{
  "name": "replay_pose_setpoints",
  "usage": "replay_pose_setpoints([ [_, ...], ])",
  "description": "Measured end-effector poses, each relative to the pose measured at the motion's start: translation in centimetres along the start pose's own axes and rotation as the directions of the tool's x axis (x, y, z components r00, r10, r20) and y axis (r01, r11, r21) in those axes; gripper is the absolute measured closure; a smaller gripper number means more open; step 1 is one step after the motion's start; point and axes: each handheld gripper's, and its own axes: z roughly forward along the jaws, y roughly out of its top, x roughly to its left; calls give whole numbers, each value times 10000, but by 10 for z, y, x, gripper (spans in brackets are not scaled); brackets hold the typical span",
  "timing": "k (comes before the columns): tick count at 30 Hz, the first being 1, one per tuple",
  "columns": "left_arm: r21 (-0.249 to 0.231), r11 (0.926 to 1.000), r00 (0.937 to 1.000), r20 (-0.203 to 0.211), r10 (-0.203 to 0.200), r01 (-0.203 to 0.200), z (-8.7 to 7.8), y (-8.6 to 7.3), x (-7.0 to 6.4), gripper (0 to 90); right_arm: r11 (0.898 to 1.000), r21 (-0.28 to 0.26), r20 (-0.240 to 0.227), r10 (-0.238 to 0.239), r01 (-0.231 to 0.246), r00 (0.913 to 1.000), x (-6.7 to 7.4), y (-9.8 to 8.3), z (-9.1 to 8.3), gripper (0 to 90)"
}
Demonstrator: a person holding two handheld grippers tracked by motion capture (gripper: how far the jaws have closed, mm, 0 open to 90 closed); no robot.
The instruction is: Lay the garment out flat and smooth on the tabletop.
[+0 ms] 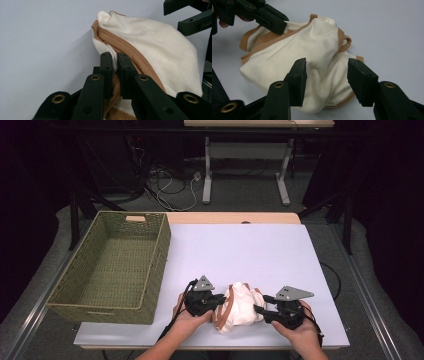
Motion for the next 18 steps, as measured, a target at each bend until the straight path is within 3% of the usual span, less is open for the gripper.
replay_pose_setpoints([
  [2,-114,9998,9999,-45,-163,163,0,0,-1,839,9999,-54,-4,-116,116,9999,-1,1,-1,485],
  [6,-123,9999,10000,-14,-32,32,-3,1,1,839,9995,-307,34,-55,56,10000,-2,2,-3,472],
  [8,-154,9997,9998,-63,-180,179,-3,1,1,839,9993,-382,63,7,-4,10000,-2,3,-4,472],
  [18,-351,9992,9996,-208,-175,167,-12,5,5,842,9990,-439,31,20,-18,10000,-2,9,-7,461],
])
